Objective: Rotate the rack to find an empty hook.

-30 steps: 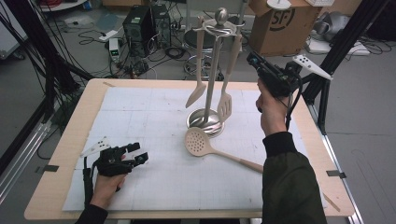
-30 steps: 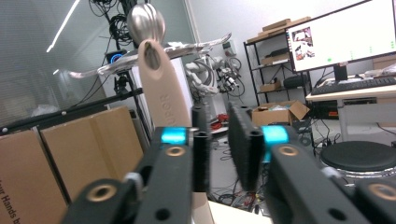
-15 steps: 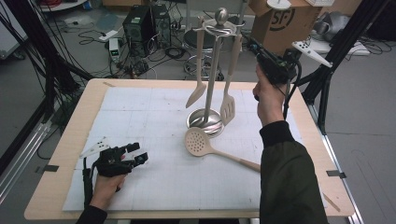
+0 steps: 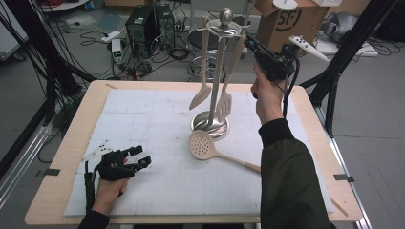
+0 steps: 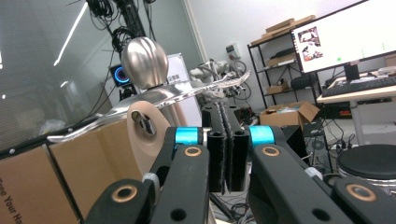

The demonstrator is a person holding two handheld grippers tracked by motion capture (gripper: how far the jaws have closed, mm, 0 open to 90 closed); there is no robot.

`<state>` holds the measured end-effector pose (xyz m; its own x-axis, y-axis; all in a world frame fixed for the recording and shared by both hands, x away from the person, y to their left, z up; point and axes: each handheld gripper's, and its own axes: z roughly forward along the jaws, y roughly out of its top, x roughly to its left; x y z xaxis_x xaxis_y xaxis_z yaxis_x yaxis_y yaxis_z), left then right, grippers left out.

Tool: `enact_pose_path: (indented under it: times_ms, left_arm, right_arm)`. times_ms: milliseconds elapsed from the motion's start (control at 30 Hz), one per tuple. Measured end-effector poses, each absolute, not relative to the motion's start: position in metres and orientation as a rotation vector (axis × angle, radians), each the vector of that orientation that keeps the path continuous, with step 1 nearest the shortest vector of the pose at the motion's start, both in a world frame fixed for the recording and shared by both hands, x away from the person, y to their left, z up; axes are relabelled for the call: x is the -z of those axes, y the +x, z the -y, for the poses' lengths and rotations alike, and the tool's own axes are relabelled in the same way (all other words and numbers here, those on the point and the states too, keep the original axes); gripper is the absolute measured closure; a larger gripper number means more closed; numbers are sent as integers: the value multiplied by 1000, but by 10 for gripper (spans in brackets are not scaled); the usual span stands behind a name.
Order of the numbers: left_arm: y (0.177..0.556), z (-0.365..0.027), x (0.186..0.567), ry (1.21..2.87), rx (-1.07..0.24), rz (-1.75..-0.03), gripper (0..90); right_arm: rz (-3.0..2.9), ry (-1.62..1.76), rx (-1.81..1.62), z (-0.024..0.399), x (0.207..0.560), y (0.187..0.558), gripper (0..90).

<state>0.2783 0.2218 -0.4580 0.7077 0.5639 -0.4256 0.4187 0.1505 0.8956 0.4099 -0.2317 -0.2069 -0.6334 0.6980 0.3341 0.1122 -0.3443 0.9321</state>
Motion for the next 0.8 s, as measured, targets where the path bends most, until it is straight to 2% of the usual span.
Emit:
enact_pose_path:
  times_ms: [800]
  left_arm:
    - [278,-221,458,1474,-124,-859,249]
  right_arm:
    - [-1564,946,-2036,189,201,386,894]
